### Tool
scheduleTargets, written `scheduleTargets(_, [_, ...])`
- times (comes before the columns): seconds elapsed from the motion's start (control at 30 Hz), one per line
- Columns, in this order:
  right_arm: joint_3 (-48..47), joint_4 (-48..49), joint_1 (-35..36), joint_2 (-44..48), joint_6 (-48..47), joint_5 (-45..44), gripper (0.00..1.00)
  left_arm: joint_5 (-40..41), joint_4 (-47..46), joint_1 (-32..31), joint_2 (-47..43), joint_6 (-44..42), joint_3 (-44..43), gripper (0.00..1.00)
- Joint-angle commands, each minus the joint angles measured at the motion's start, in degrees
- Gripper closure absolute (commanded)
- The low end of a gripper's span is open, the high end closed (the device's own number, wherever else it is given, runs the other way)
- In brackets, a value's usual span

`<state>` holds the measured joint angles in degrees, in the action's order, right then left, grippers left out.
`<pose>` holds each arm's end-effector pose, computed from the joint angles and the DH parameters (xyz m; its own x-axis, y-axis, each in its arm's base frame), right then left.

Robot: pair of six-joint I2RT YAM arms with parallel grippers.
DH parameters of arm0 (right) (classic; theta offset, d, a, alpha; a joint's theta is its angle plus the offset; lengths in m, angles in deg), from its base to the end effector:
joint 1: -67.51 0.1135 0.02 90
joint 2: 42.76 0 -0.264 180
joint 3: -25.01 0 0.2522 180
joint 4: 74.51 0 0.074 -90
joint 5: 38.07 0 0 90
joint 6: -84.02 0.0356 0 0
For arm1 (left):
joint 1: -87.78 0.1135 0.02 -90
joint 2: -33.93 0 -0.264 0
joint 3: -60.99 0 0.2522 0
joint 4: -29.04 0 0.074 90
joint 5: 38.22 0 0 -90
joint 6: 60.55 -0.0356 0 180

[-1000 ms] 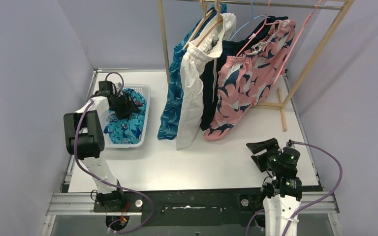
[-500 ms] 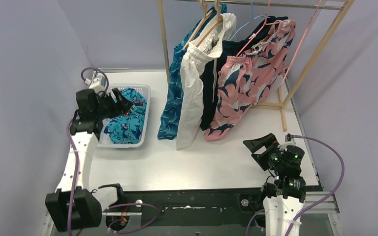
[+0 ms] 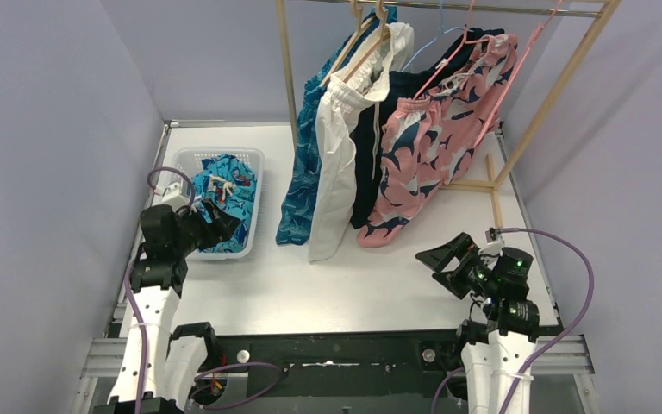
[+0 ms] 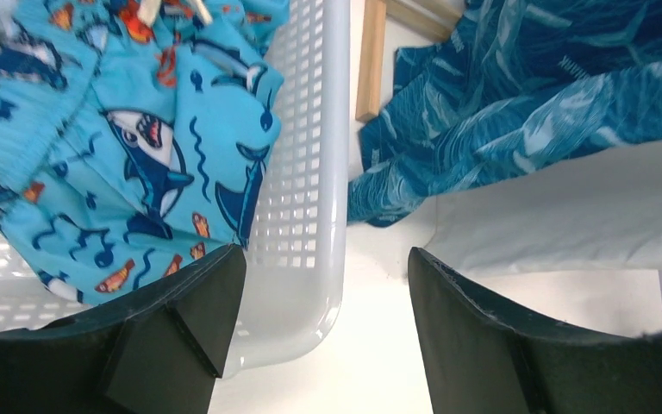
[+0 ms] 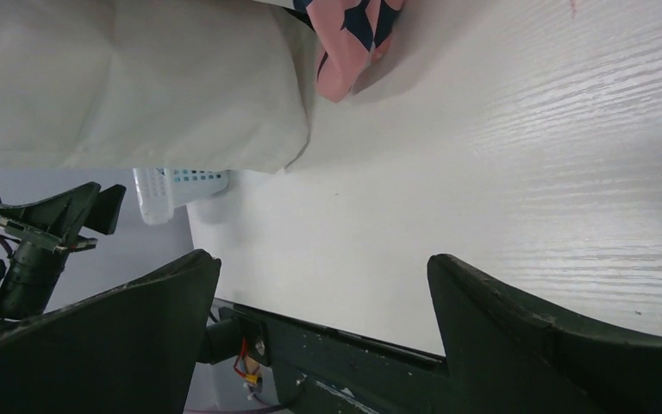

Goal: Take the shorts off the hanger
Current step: Pick up the hanger from the clothes rod.

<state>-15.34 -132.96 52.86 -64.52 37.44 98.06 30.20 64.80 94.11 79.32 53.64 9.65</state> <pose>0.0932 0.0022 0.2285 -0.6979 0.6748 -0.2400 0.1646 0.4772 0.8632 0.1787 0.0067 0.2743 -0.5387 -0.4431 -0.7166 -0.0067 0.8527 -0.5223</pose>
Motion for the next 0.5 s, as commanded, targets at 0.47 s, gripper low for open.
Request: scheduleTargets(0.47, [-18.13,-1.97,0.02,-9.82,-14.21,-4.01,0.11,-2.12,-5.6,0.44,-0.16,0.85,3.1,0.3])
